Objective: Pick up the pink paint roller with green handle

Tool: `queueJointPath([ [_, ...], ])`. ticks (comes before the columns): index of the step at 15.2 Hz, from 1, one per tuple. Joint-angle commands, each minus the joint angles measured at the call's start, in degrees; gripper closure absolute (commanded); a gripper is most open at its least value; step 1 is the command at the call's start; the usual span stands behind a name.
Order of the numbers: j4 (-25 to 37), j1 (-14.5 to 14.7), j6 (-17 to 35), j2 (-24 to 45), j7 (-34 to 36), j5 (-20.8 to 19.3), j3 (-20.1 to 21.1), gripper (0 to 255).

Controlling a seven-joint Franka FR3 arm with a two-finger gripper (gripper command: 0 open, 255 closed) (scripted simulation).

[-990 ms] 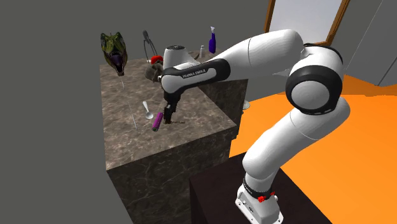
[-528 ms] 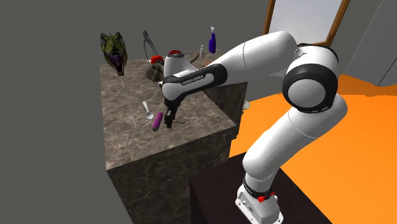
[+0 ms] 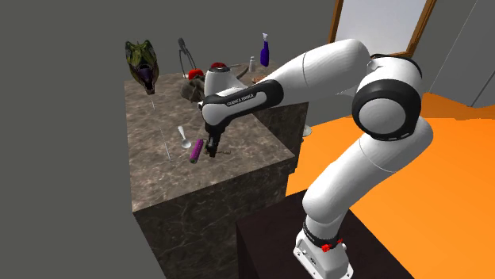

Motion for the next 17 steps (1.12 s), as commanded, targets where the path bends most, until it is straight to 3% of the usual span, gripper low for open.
queueJointPath([
  [1, 0.0, 0.0, 0.0, 0.0, 0.1, 0.0, 0.1, 255],
  [17, 9.1, -0.3, -12.3, -3.2, 0.8, -0.7, -0.8, 255],
])
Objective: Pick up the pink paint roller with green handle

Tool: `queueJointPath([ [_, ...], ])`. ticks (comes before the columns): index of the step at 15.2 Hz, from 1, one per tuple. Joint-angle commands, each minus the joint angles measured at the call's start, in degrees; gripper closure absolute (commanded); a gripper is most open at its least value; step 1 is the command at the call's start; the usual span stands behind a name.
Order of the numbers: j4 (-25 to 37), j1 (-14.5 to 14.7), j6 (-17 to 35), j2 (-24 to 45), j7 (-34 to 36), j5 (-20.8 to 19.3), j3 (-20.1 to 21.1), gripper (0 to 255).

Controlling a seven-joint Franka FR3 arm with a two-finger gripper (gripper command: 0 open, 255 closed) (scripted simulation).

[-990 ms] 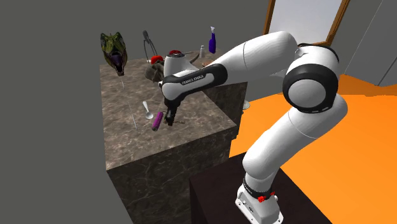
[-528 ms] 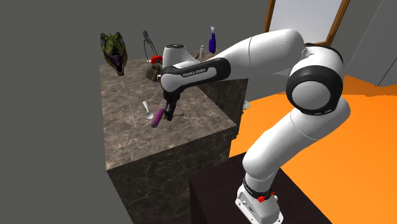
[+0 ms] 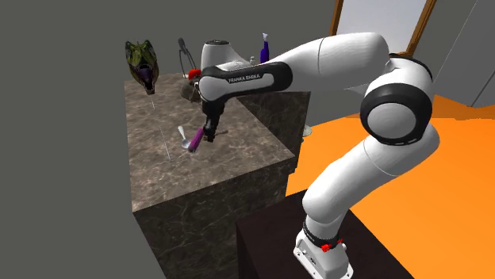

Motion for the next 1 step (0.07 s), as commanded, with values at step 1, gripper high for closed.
queueJointPath([
  [1, 0.4, 0.0, -0.5, -0.1, 0.0, 0.0, -0.1, 255],
])
